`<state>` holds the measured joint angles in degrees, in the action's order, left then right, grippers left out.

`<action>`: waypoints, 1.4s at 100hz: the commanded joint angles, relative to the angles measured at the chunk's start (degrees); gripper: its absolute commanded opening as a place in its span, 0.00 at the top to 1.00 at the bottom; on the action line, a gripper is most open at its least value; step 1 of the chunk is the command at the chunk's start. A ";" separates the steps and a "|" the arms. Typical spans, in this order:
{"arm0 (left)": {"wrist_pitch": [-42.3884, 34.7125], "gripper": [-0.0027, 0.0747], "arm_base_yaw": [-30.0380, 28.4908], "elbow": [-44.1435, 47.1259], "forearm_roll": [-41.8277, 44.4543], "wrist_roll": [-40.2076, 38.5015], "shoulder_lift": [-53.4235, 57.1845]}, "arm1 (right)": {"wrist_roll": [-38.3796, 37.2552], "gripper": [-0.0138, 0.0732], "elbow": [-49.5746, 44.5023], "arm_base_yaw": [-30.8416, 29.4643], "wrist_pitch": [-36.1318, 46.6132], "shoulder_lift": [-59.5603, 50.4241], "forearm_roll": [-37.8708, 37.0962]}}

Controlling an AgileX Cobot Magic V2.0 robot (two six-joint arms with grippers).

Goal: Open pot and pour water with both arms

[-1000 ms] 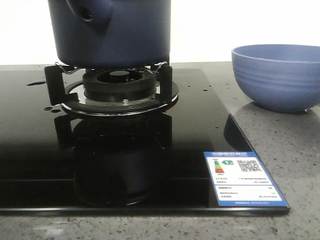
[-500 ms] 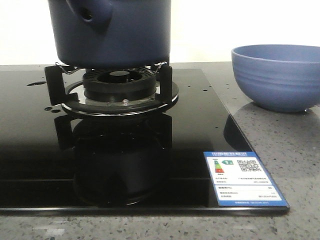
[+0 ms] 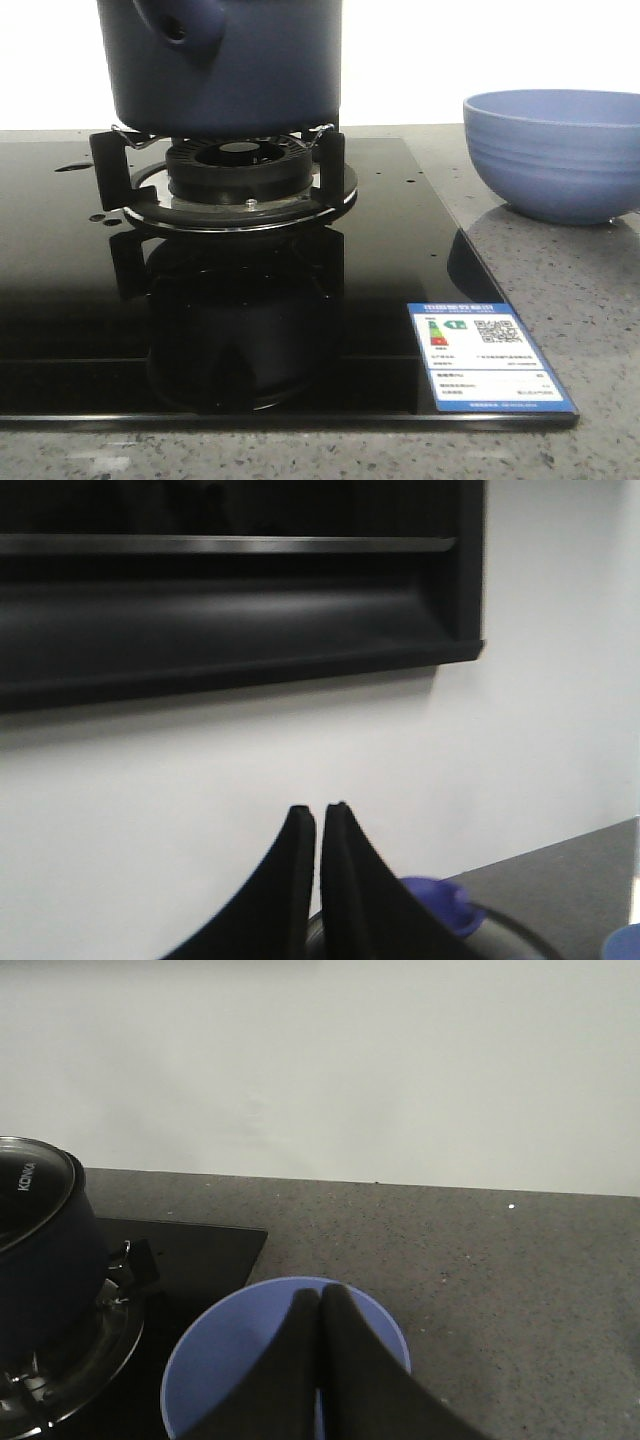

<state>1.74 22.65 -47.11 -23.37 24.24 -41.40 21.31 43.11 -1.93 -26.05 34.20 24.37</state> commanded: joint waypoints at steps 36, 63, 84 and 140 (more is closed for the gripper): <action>-2.25 0.99 -15.30 23.71 -9.22 -0.04 24.53 | 1.31 0.91 -21.95 -0.29 12.93 -18.99 1.07; -1.74 0.99 -15.30 26.09 -9.95 -0.04 29.58 | 1.20 0.91 -23.12 -0.29 8.05 -19.09 2.14; -1.74 0.99 -15.30 26.09 -9.95 -0.04 29.58 | 1.20 0.91 -23.12 -0.29 6.02 -19.09 2.14; -1.74 0.99 -15.30 26.09 -9.95 -0.04 29.58 | 1.20 0.91 -23.12 -0.29 6.02 -19.09 2.14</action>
<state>2.90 7.34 -19.42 -32.64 24.24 -11.17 21.91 18.51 -1.93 -23.64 14.77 25.71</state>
